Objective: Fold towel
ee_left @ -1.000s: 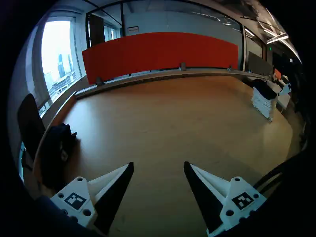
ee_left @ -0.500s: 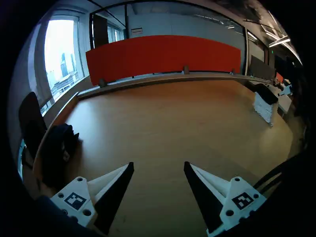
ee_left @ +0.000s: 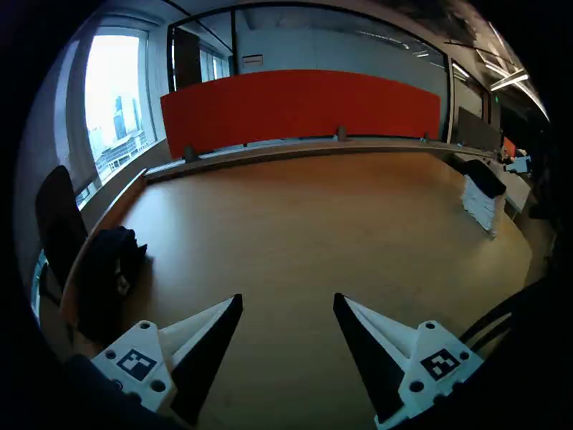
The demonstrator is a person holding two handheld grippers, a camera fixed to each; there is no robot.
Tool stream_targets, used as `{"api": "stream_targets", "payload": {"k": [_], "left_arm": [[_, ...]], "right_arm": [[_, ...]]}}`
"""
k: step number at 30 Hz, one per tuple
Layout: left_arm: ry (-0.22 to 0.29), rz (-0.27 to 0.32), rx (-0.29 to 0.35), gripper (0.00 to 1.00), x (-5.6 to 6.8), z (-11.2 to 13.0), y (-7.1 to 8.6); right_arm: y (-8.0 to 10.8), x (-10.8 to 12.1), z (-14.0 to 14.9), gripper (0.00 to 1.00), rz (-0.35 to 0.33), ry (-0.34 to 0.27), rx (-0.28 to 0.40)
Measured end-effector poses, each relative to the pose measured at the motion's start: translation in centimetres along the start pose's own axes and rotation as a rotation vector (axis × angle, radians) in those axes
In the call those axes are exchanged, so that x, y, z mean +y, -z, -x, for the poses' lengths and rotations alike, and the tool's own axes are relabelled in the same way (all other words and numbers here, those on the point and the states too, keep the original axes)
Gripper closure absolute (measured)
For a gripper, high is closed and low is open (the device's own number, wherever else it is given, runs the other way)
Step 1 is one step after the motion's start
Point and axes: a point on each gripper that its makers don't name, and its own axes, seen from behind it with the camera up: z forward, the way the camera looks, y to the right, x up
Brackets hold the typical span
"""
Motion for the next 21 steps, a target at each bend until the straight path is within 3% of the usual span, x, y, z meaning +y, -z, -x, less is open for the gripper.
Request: {"api": "stream_targets", "payload": {"k": [14, 21], "left_arm": [[0.008, -0.007, 0.018, 0.06, -0.5, -1.0, -0.1], [0.021, -0.021, 0.039, 0.06, -1.2, -2.1, -0.3]], "right_arm": [[-0.4, -1.0, -0.9, 0.12, 0.008, 0.004, 0.061], [-0.1, -1.2, -3.0, 0.12, 0.03, 0.022, 0.137]]}}
